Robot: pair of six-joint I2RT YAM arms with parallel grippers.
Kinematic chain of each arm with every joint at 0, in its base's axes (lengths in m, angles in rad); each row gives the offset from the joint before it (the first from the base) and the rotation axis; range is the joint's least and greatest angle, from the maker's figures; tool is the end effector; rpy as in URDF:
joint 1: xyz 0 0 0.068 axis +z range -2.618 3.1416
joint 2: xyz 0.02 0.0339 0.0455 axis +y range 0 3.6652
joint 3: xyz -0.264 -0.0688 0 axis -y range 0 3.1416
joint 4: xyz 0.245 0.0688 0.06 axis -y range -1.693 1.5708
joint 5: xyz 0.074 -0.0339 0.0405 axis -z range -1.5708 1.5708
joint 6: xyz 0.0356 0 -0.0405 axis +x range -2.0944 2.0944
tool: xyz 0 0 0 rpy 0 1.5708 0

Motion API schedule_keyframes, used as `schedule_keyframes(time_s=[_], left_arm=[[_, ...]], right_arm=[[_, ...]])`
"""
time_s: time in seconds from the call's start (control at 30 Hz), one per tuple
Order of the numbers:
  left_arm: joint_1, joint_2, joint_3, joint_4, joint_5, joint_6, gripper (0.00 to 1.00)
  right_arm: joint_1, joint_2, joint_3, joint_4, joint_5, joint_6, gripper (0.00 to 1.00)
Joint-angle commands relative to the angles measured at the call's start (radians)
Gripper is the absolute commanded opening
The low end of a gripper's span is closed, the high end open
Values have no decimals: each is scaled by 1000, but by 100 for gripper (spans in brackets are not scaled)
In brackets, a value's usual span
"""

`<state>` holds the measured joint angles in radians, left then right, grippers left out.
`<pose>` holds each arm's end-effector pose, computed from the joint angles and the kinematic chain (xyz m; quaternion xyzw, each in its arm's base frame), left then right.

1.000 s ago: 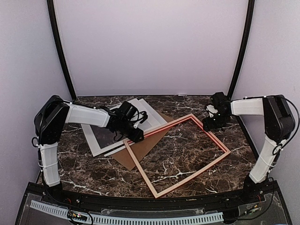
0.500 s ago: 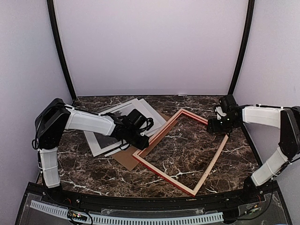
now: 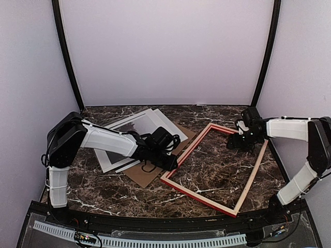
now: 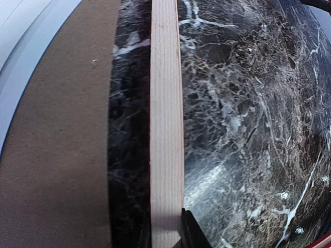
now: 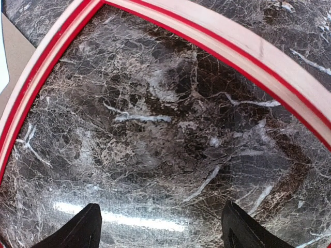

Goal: Put the photo into the frame
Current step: Move the frame body to the center of the board, then pick up the glass panel from the mat board.

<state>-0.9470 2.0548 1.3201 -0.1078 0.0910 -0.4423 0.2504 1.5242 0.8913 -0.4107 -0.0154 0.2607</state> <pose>0.2531 -0.3572 0.1458 0.2488 0.8999 -0.2604 0.2461 0.2865 0.0738 0.1860 0.0030 0.9654 0.0731 0.2502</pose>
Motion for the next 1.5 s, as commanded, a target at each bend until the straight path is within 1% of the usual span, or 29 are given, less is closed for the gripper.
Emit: schedule_keyframes(time_s=[0.0, 0.27, 0.5, 0.73, 0.8, 0.87, 0.9, 0.93, 0.97, 1.0, 1.07, 1.13, 1.3, 1.4, 1.47], left_arm=[[-39, 28, 48, -11, 34, -33, 10], [-62, 84, 106, -30, -31, -55, 10], [-62, 91, 125, -81, -209, -53, 10], [-61, 90, 133, -152, -327, -54, 15], [-62, 89, 133, -161, -338, -54, 19], [-61, 85, 131, -161, -337, -54, 26], [-62, 79, 130, -160, -330, -53, 34], [-61, 74, 127, -156, -318, -53, 38], [-61, 61, 120, -152, -312, -53, 47], [-61, 53, 115, -141, -302, -51, 50], [-61, 20, 96, -124, -293, -46, 61], [-61, -23, 75, -108, -290, -36, 66], [-55, -136, 32, -118, -313, -3, 71], [-22, -192, -1, -136, -313, 3, 71], [14, -261, -58, -142, -305, 4, 72]], right_arm=[[2, 1, -9, 26, -6, 4, 81], [3, 8, -18, 40, -19, -1, 81], [3, 24, -14, 45, -26, -12, 81], [2, 63, 3, 62, -44, -22, 81], [2, 74, 4, 69, -52, -24, 81], [2, 84, 8, 75, -59, -27, 81], [3, 87, 10, 78, -62, -27, 81], [2, 89, 13, 80, -64, -29, 81], [4, 89, 15, 83, -66, -29, 81], [4, 87, 17, 88, -69, -30, 81], [10, 85, 25, 97, -71, -34, 81], [23, 85, 39, 101, -65, -37, 81], [95, 111, 102, 139, -68, -30, 80], [153, 154, 160, 186, -89, -5, 80], [190, 206, 203, 229, -114, 18, 80]])
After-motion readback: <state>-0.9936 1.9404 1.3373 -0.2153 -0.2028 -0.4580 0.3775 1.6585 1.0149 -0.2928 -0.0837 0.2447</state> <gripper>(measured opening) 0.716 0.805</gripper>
